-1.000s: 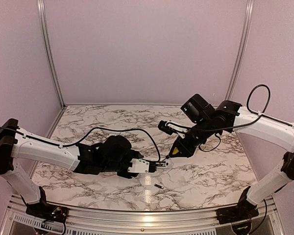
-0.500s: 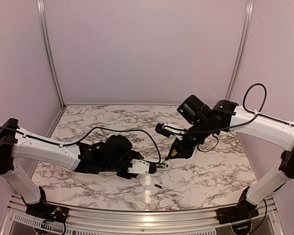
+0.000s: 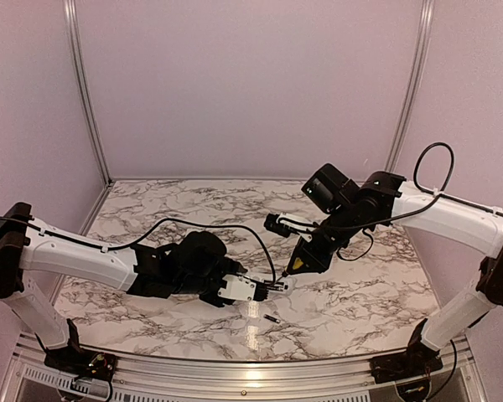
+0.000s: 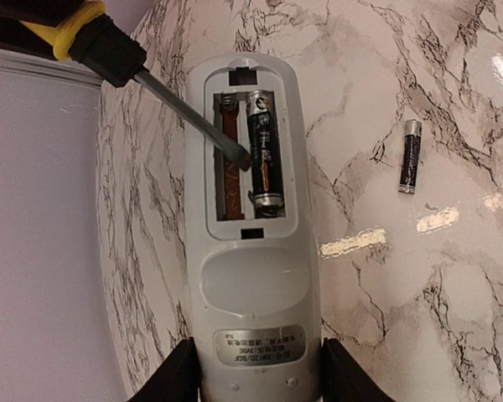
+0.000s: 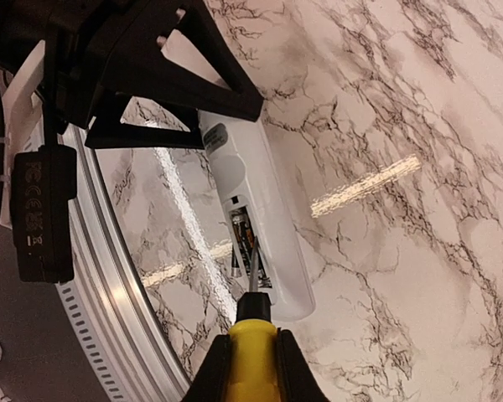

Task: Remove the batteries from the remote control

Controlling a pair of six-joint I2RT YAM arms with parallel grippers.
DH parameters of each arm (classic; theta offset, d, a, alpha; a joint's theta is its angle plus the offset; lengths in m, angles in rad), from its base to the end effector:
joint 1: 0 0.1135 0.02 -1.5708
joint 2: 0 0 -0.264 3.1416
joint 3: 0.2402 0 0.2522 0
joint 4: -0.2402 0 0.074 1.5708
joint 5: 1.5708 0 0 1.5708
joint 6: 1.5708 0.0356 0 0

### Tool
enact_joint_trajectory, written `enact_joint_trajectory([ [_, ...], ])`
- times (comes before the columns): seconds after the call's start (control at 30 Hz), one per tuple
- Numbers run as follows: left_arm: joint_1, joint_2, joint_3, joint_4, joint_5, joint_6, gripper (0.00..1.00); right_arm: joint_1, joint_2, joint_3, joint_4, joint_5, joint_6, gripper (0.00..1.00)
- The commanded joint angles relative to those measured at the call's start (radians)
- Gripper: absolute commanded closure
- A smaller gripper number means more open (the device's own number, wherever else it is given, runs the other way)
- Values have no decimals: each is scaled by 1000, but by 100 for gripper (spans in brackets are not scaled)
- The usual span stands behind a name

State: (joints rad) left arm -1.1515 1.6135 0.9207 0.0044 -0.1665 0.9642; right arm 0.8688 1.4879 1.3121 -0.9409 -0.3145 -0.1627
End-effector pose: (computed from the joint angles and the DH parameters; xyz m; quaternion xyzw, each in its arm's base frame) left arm 0.1448 -0.3103 0.1977 0.7677 0.4731 0.0351 0.4307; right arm 0.1835 0.2340 0.2959 -0.5053 0.8198 0.2200 0.1559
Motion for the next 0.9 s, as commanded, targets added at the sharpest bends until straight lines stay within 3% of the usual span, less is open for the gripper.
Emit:
enact_joint_trajectory([
  [0.0,-4,-8,10,92,-10,16,100,9,23,26,-25,0,-18,100],
  [0.47,-4,-10,22,91,14,33,100,9,44,31,-25,48,-30,100],
  [0.87,-4,-5,15,134,-42,100,100,8,41,18,-17,-76,-17,100],
])
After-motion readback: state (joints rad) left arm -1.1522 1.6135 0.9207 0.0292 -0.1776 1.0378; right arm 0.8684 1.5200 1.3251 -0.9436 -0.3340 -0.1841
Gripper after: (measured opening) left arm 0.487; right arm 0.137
